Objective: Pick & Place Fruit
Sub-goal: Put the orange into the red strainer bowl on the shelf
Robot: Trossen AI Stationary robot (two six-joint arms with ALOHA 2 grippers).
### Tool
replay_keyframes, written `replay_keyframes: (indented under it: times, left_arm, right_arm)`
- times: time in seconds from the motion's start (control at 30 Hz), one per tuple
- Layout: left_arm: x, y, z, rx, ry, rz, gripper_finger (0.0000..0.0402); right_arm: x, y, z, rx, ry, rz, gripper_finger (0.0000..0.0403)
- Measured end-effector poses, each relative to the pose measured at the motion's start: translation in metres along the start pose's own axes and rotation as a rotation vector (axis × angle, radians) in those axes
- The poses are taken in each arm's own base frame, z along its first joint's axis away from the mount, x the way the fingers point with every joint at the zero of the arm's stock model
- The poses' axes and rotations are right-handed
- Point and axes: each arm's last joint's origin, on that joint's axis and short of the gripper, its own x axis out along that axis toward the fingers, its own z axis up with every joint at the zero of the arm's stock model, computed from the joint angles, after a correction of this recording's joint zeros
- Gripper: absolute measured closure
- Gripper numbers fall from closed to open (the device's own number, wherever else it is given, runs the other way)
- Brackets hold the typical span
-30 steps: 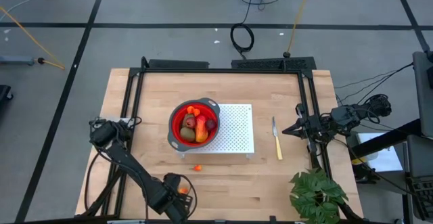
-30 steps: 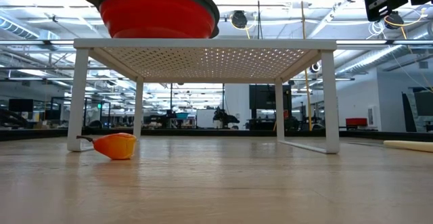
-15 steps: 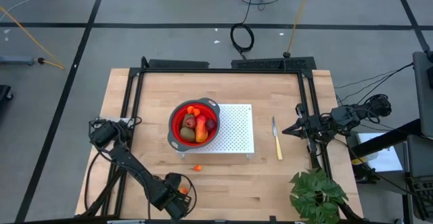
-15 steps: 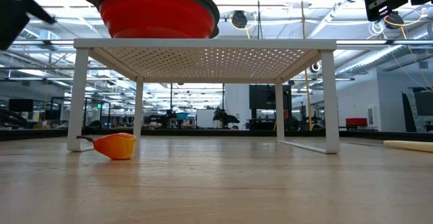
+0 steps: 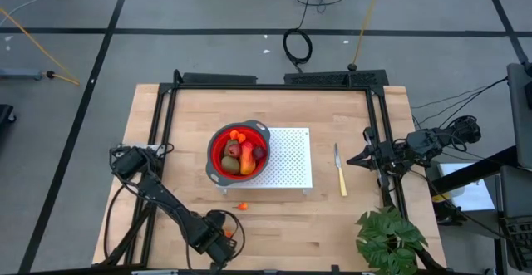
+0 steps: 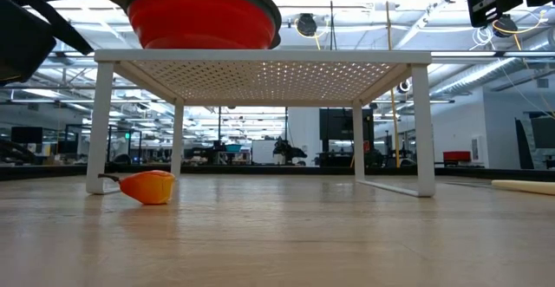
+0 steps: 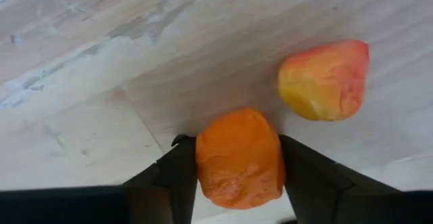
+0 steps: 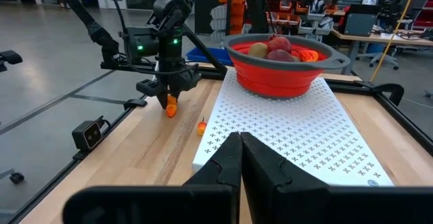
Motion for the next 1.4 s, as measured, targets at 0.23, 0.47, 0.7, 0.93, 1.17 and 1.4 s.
replay_keyframes:
  times: [0.23, 0.47, 0.7, 0.93, 1.17, 1.4]
  left_arm:
    - [0.0, -0.002, -0.001, -0.027, 0.021, -0.019, 0.0246]
    - [-0.025, -0.018, -0.012, -0.007, 0.058, -0.117, 0.0238]
    - [-0.073, -0.024, -0.032, 0.018, -0.015, -0.333, 0.0248]
    - [-0.114, -0.032, -0.043, 0.027, -0.396, -0.76, 0.0244]
    - [-0.136, -0.046, -0.043, 0.096, -0.802, -0.963, 0.0243]
    - [-0.157, -0.055, -0.045, 0.141, -1.036, -1.033, 0.0243]
  right_arm:
    - [0.0, 0.0, 0.0, 0.0, 0.0, 0.0, 0.0403]
    - [0.0, 0.0, 0.0, 0.0, 0.0, 0.0, 0.0403]
    - [0.0, 0.0, 0.0, 0.0, 0.0, 0.0, 0.0403]
    - [0.0, 0.0, 0.0, 0.0, -0.001, 0.0, 0.0403]
    - [0.0, 0.0, 0.0, 0.0, -0.001, 0.0, 0.0403]
    - [0.0, 0.0, 0.0, 0.0, -0.001, 0.0, 0.0403]
